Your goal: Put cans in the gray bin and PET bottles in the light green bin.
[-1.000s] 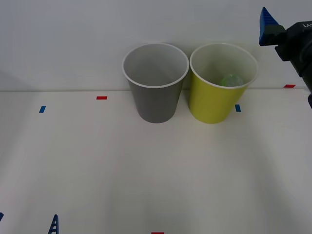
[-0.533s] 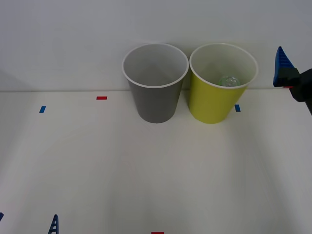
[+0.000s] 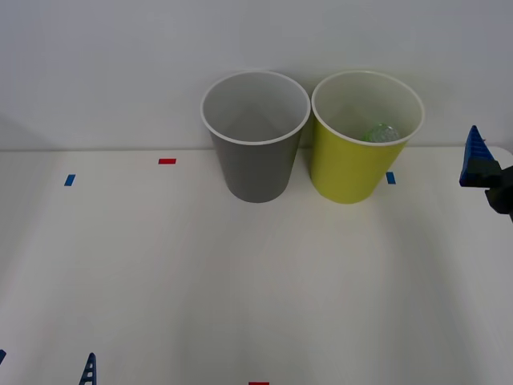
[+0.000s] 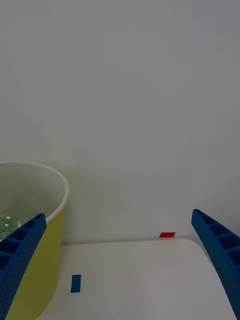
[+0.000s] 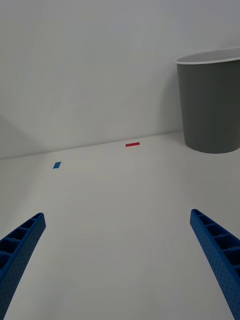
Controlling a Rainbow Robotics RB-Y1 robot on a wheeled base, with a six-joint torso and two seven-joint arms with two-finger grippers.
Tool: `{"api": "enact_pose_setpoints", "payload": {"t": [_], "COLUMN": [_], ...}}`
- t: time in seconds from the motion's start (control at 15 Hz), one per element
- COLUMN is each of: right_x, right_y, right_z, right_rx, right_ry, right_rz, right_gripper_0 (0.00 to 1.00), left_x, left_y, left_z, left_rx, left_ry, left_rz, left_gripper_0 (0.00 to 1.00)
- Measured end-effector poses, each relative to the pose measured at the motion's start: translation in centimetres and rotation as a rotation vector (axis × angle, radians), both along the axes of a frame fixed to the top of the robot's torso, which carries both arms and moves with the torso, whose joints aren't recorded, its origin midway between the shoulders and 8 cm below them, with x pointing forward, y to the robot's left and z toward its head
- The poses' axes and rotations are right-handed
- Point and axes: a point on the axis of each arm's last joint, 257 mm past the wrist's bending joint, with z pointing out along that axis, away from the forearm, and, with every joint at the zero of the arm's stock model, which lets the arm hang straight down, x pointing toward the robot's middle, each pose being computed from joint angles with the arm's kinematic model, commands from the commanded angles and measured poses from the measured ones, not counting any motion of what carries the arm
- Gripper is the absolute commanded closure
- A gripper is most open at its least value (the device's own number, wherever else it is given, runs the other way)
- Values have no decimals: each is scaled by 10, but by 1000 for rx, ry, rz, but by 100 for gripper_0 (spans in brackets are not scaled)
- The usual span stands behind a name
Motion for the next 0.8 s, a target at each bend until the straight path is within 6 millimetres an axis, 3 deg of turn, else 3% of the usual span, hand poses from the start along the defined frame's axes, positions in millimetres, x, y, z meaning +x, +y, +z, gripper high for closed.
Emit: {"api": "enact_pose_setpoints", "payload": {"t": [0.27, 0.8], "right_x": [-4, -27], "right_y": [1, 8], "right_z": [-11, -28], "right_rx": [97, 50], "right_ry": [-2, -98], "right_rz": [-4, 123], "right_gripper_0": [0, 0], "left_x": [0, 0], "left_y": [0, 0], "left_z": [0, 0], "left_rx": [0, 0], "left_ry": [0, 0], "left_rz": [0, 0], "left_gripper_0": [0, 0]}}
